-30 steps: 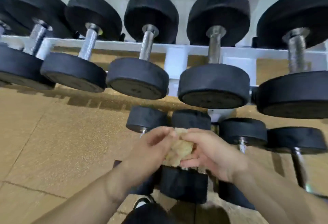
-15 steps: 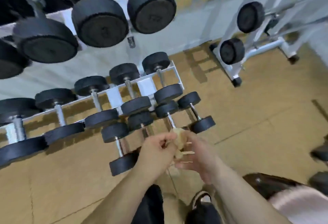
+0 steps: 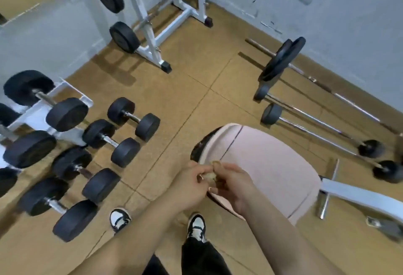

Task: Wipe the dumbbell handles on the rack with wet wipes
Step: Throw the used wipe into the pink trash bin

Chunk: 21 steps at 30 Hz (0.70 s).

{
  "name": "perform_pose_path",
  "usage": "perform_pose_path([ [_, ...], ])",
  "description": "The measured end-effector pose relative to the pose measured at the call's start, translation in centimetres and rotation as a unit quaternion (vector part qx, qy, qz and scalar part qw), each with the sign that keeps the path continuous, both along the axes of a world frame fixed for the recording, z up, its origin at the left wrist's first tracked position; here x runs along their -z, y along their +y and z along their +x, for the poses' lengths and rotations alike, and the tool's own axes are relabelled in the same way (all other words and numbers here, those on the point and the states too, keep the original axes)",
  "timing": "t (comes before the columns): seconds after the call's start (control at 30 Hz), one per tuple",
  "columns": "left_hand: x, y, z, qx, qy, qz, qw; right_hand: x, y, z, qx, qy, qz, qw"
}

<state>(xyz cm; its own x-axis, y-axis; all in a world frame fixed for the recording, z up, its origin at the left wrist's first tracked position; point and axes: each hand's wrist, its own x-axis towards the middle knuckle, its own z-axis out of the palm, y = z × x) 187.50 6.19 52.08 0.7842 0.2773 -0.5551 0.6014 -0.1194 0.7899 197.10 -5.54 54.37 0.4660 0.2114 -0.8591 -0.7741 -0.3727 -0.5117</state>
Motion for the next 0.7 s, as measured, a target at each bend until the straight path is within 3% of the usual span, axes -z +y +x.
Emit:
perform_pose_path([
  [0.2,4.2,-8.9,5.2,0.037,0.068,-0.038,0.996,5.4,-11.9,3.0,0.04,-0.013,-0.11,0.993],
  [0.47,12.7,-11.9,10.0,0.198,0.14,0.014,0.97,15.7,-18.5,4.2,-0.14,-0.117,-0.299,0.937],
  [0.57,14.6,-12.0,11.6,0.244,0.149,0.021,0.958,18.7,-19.3,4.9,-0.176,-0.104,-0.283,0.937],
  [0.63,15.4,-11.9,12.6,0.264,0.148,0.03,0.953,19.6,-18.7,5.5,-0.218,-0.038,-0.228,0.948],
  [0.7,16.5,-11.9,13.5,0.279,0.151,0.044,0.947,20.4,-18.2,6.2,-0.301,0.027,-0.192,0.934],
])
